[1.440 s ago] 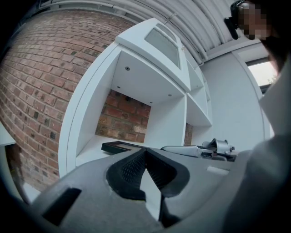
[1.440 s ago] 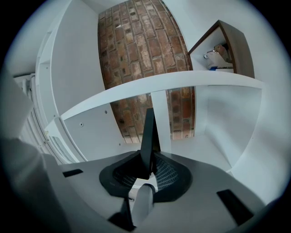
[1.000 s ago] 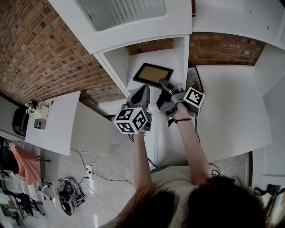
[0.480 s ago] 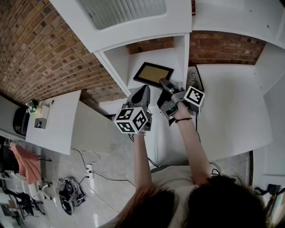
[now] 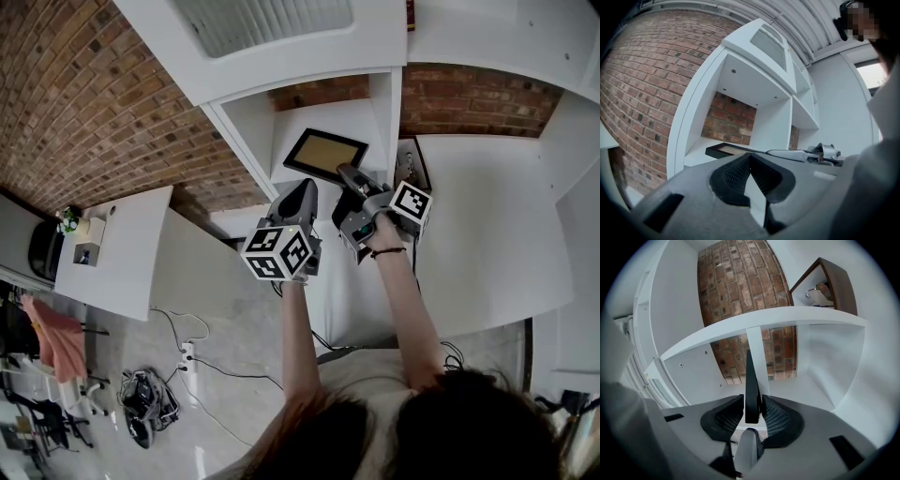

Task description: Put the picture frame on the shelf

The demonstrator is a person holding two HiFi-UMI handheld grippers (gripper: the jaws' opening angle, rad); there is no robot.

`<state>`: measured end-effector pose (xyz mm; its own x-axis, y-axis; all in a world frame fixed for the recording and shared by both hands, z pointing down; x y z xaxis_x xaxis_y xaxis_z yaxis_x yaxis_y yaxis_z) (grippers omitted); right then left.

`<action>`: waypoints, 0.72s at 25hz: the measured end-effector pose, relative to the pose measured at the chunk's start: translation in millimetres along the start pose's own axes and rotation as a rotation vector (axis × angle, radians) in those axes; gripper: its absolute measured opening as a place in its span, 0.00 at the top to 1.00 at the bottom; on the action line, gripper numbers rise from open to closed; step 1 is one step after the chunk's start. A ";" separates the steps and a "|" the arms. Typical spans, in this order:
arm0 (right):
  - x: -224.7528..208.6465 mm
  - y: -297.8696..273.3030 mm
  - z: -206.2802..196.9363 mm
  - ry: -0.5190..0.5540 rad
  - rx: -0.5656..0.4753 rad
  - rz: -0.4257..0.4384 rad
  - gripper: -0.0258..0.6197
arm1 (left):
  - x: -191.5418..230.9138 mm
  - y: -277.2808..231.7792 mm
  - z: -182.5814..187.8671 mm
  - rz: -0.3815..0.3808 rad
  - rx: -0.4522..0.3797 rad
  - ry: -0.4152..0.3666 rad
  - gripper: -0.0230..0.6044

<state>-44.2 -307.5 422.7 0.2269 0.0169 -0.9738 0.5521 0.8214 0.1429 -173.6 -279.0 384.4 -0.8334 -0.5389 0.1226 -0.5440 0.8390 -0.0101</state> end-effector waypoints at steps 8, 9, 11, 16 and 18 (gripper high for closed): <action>-4.5 4.5 -7.1 -0.020 0.032 0.006 0.79 | -2.6 8.3 -2.5 0.016 -0.001 0.004 0.95; -5.2 5.8 -8.2 -0.023 0.039 0.007 0.79 | -3.8 9.7 -3.3 0.018 0.000 0.005 0.95; -6.8 8.5 -10.2 -0.033 0.052 0.012 0.79 | -6.3 12.5 -5.0 0.021 0.002 0.006 0.95; -11.5 13.2 -17.4 -0.051 0.089 0.026 0.79 | -8.3 22.4 -7.9 0.033 0.004 0.009 0.95; -11.9 14.7 -21.4 -0.049 0.106 0.029 0.79 | -8.5 26.8 -8.6 0.041 0.002 0.010 0.95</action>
<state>-55.9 -283.4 432.6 0.2817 0.0093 -0.9595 0.6260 0.7560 0.1911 -180.2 -251.3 391.6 -0.8539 -0.5035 0.1319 -0.5099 0.8600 -0.0177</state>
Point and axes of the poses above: the fingertips, and each gripper's own axes: y backward along the fingers, x to its left, z out of its top, the point moved 5 cm from there along y, backward along the fingers, and after that the axes turned 6 degrees about -y, right-handed, at the moved point
